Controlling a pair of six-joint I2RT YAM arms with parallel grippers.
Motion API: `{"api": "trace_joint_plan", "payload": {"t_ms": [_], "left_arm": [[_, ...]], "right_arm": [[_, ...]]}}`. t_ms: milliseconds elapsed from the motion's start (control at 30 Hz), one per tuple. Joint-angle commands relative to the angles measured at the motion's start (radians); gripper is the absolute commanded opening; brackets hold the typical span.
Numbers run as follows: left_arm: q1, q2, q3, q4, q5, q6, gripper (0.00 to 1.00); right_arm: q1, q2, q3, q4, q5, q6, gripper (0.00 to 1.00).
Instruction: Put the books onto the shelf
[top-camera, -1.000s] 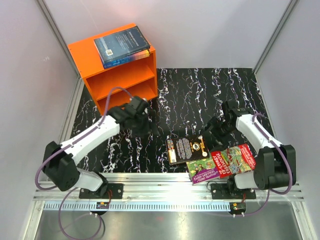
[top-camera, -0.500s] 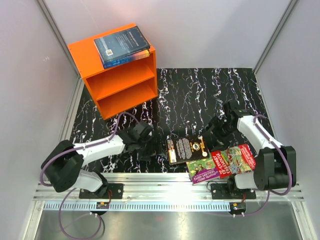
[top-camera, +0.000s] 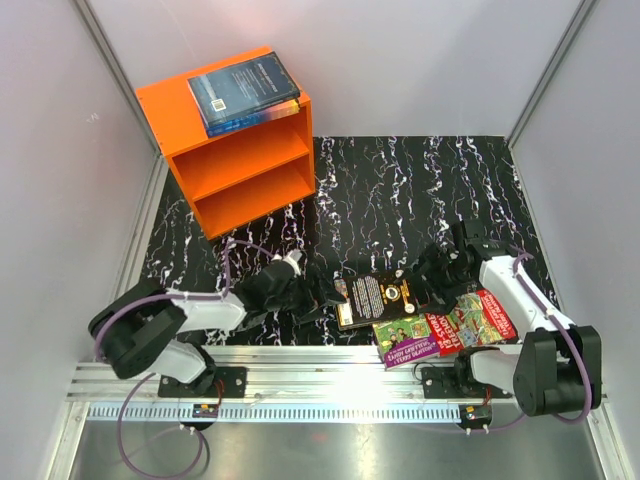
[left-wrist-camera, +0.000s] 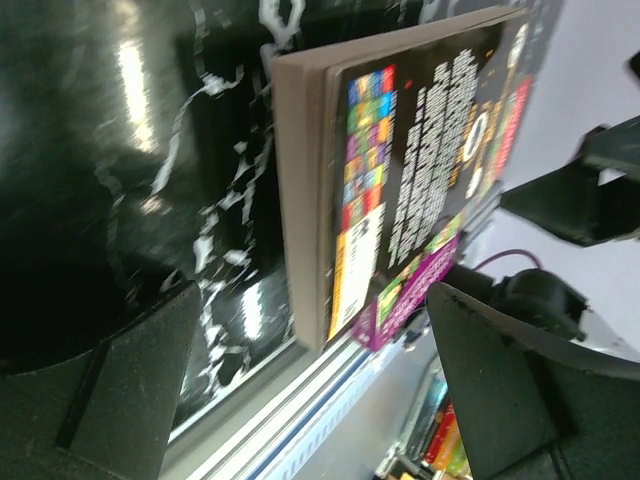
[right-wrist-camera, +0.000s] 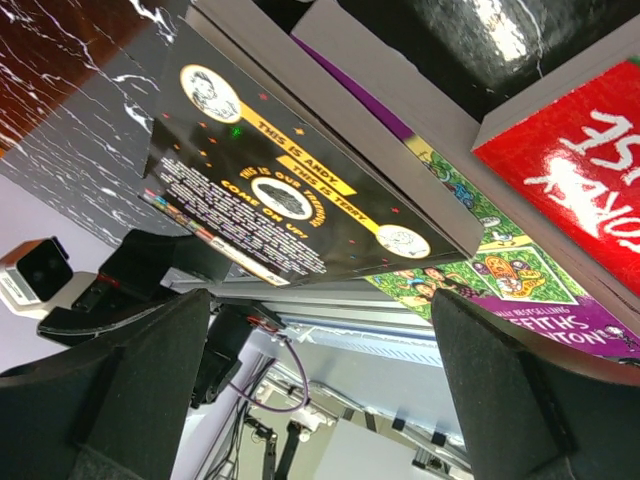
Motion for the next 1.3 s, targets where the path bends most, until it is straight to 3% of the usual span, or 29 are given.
{"api": "trace_joint_plan", "payload": {"t_ms": [0,200,267,400,633,767,900,967,1067,1133,1267], "left_arm": [[-0.020,0.075,-0.007,0.256,-0.026,-0.070,0.99],[-0.074,0.235,0.041,0.346,-0.052,-0.126,0.96],[-0.091,0.250,0.044,0.343,-0.076,-0.139,0.90],[-0.097,0.234,0.046,0.304,-0.105,-0.142,0.63],[-0.097,0.230,0.055,0.278,-0.127,-0.133,0.45],[-0.097,0.244,0.087,0.284,-0.127,-0.126,0.30],[-0.097,0.255,0.128,0.269,-0.122,-0.114,0.03],[-0.097,0.224,0.148,0.241,-0.118,-0.110,0.00],[-0.095,0.124,0.188,0.076,-0.134,-0.064,0.00],[-0.095,0.051,0.280,-0.147,-0.173,0.021,0.00],[-0.060,-0.110,0.453,-0.432,-0.223,0.130,0.00]], "right_arm": [[-0.004,-0.039,-0.010,0.019,-0.024,0.015,1.00],[-0.005,-0.056,-0.009,-0.007,-0.018,0.003,1.00],[-0.004,-0.065,-0.004,-0.017,-0.018,-0.007,1.00],[-0.004,-0.070,-0.003,-0.025,-0.016,-0.021,1.00],[-0.004,-0.068,-0.006,-0.019,-0.030,-0.037,1.00],[-0.005,-0.065,0.003,-0.031,-0.036,-0.057,1.00],[-0.005,-0.068,0.017,-0.050,-0.039,-0.077,1.00],[-0.004,-0.076,0.025,-0.060,-0.041,-0.077,1.00],[-0.004,-0.103,0.054,-0.083,-0.039,-0.062,1.00],[-0.005,-0.137,0.107,-0.114,-0.031,-0.044,1.00],[-0.005,-0.177,0.270,-0.161,-0.024,0.012,1.00]]}}
